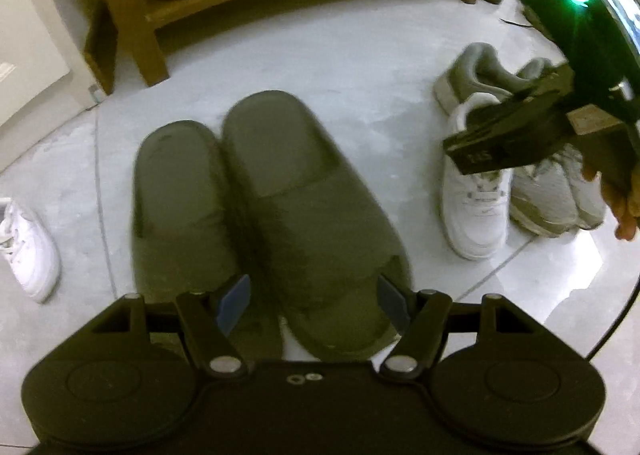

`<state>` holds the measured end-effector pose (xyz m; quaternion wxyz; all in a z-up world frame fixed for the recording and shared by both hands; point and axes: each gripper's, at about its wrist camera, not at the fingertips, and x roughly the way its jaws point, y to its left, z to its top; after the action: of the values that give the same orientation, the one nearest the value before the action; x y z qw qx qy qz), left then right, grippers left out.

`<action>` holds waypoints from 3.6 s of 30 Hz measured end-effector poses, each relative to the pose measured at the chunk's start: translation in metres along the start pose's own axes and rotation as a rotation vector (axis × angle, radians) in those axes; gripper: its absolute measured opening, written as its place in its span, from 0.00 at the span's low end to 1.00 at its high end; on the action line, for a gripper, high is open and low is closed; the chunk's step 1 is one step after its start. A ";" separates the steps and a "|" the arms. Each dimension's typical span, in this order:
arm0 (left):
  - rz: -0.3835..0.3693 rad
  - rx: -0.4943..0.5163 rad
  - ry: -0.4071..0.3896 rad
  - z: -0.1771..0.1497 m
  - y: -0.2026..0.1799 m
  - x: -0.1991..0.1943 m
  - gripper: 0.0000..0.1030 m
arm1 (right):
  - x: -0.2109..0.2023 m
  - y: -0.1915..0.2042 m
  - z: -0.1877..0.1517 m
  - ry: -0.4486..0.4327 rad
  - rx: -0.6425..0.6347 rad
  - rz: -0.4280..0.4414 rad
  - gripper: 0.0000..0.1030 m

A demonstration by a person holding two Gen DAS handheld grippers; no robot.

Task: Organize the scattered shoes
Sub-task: 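Carry the white sneaker beside the grey sneakers and open the right tool, then return the right tool to the other white sneaker and grasp its heel, then carry the white sneaker beside the first white sneaker with the right tool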

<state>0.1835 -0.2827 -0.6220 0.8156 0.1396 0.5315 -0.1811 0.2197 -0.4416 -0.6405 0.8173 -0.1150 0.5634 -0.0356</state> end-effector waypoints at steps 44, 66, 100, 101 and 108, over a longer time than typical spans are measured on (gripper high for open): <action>0.240 -0.258 -0.002 -0.065 0.289 -0.033 0.68 | -0.084 0.236 0.080 -0.526 -0.201 0.414 0.74; 0.297 -0.493 0.016 -0.081 0.423 0.008 0.69 | 0.002 0.419 0.156 -0.416 -0.402 0.298 0.51; 0.102 -0.047 -0.217 0.011 0.165 -0.079 0.69 | -0.179 0.138 0.003 -0.754 0.292 0.144 0.15; 0.087 -0.028 -0.220 0.015 0.148 -0.080 0.69 | -0.185 0.123 -0.007 -0.738 0.301 0.113 0.15; -0.023 0.124 -0.243 0.015 0.014 -0.074 0.69 | -0.181 0.026 -0.068 -0.505 0.198 -0.075 0.15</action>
<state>0.1742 -0.2653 -0.5477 0.8617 0.1605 0.4181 -0.2386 0.0895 -0.3923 -0.5046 0.9374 -0.0607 0.3307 -0.0909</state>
